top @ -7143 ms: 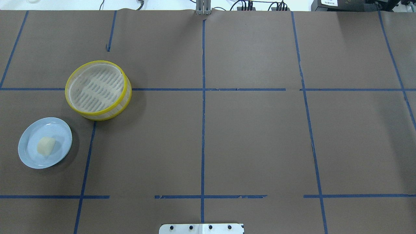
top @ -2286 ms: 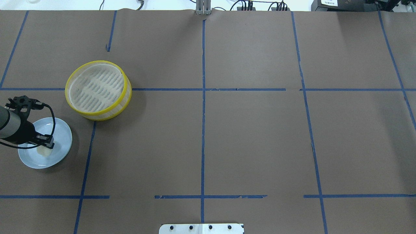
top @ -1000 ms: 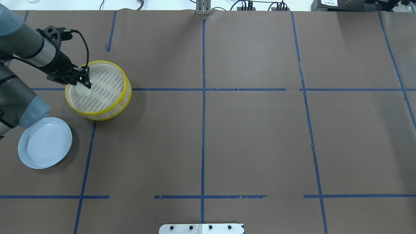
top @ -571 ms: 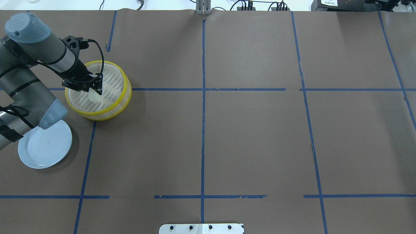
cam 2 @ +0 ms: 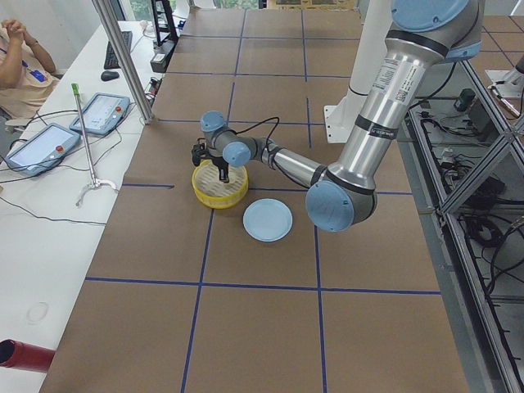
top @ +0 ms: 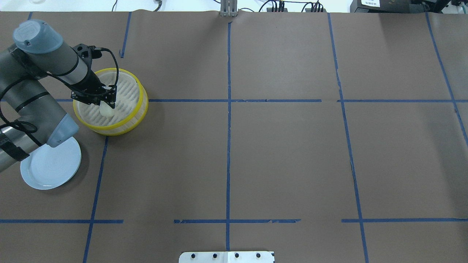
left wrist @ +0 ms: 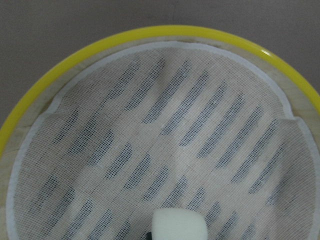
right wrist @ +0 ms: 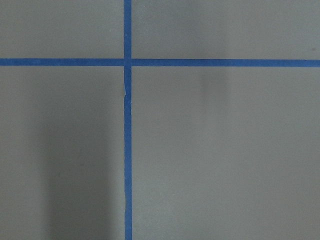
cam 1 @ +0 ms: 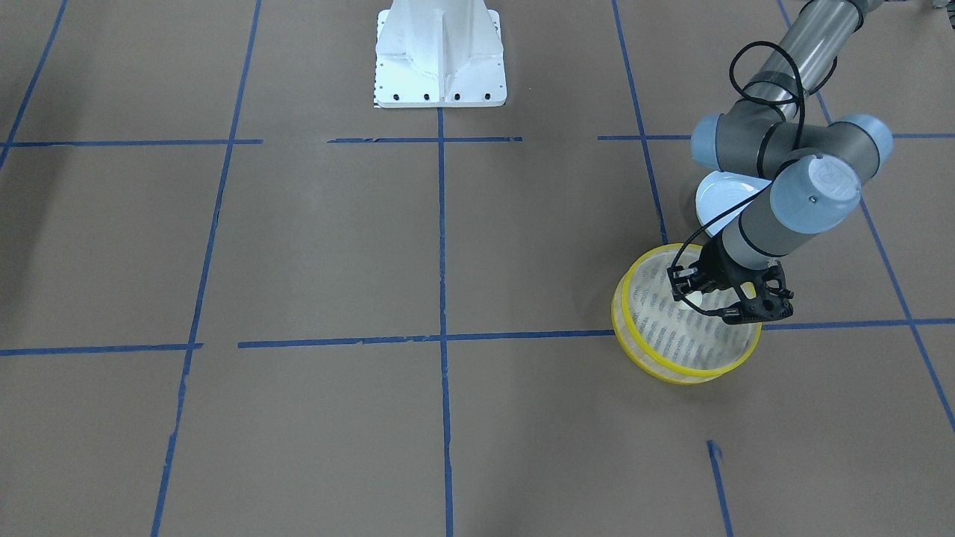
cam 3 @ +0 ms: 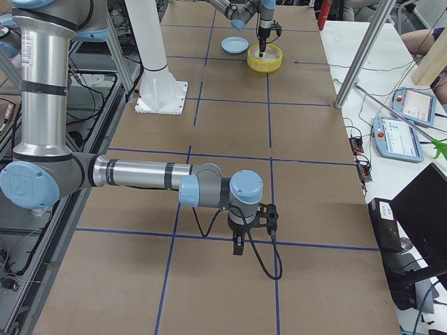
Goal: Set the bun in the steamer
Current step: 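Lower the bun into the steamer and open the left gripper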
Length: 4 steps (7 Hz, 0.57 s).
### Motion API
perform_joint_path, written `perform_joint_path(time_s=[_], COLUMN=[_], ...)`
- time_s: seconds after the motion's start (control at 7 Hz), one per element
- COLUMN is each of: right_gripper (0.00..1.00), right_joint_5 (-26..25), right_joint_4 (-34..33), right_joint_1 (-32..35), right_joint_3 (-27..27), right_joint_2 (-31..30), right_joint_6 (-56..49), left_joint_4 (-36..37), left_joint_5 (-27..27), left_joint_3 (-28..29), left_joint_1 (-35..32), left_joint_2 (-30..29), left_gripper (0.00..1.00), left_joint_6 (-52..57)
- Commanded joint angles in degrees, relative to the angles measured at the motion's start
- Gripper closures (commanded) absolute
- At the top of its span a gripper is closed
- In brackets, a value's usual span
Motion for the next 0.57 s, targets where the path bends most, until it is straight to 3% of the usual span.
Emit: perform_joint_path(time_s=[0.0, 0.43], right_gripper=[0.0, 0.0], right_joint_5=[0.0, 0.0], right_joint_4=[0.0, 0.0], right_joint_1=[0.0, 0.0], right_joint_3=[0.0, 0.0], right_joint_2=[0.0, 0.0], right_joint_6=[0.0, 0.0], left_joint_4=[-0.03, -0.12], left_joint_5=[0.13, 0.13], left_joint_3=[0.49, 1.11], left_joint_1=[0.03, 0.29], left_joint_2=[-0.17, -0.35], left_gripper=[0.66, 0.6], left_joint_6=[0.04, -0.05])
